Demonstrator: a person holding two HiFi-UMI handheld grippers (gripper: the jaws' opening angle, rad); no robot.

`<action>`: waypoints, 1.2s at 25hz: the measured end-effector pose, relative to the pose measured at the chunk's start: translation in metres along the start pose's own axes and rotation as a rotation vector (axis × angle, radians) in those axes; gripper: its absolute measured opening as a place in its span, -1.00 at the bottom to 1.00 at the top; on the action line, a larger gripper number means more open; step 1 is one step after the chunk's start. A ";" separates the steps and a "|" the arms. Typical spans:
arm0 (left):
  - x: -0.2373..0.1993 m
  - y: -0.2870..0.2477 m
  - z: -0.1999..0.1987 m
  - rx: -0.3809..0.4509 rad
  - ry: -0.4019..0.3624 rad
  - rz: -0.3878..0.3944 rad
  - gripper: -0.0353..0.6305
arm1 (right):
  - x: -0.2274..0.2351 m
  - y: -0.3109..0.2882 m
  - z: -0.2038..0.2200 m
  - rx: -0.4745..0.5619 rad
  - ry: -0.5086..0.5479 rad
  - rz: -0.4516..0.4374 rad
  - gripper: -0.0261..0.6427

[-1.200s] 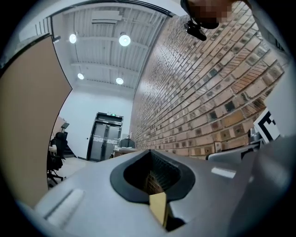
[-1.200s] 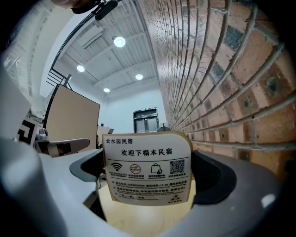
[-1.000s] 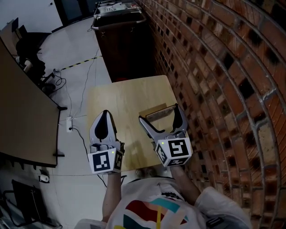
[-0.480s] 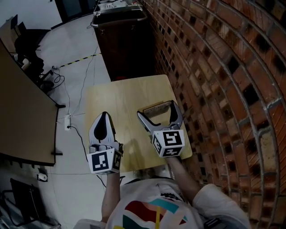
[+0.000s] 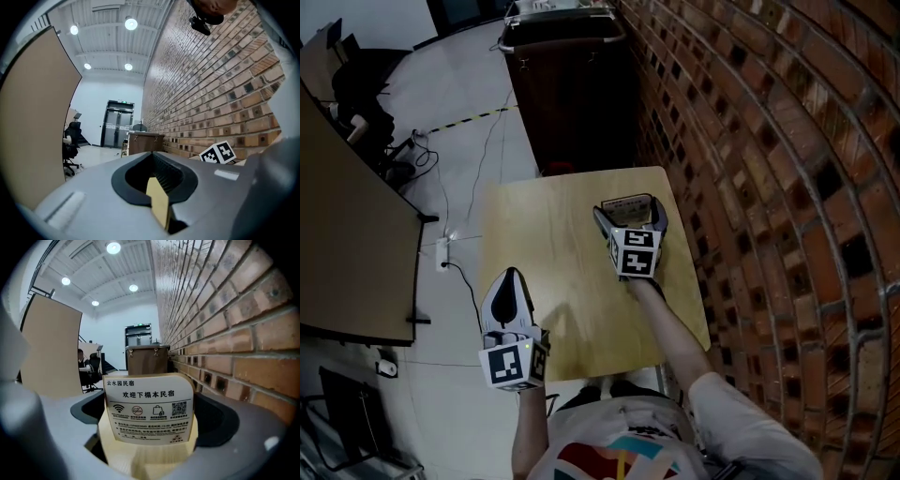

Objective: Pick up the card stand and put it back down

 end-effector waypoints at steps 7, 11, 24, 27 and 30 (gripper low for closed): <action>-0.038 0.006 0.016 -0.065 -0.013 -0.091 -0.88 | -0.001 -0.070 0.049 -0.161 -0.031 -0.001 0.80; -0.047 0.008 0.018 -0.079 -0.018 -0.110 -0.88 | 0.006 -0.092 0.063 -0.218 -0.060 0.009 0.80; -0.048 0.011 0.012 -0.058 -0.004 -0.117 -0.88 | 0.009 -0.105 0.046 -0.193 -0.024 -0.031 0.80; -0.044 0.012 0.010 -0.050 -0.004 -0.107 -0.88 | 0.012 -0.094 0.039 -0.171 -0.033 -0.015 0.80; -0.037 0.014 0.008 -0.048 0.002 -0.091 -0.88 | 0.012 -0.071 0.030 -0.125 -0.036 -0.014 0.80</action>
Point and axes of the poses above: the fingertips, and each gripper's own axes: y backward along the fingers, x to its right, z out of its underside, the point moved 2 cm from there along y, backward along the fingers, and after that the axes turned 13 degrees about y, right-handed, at the moved point
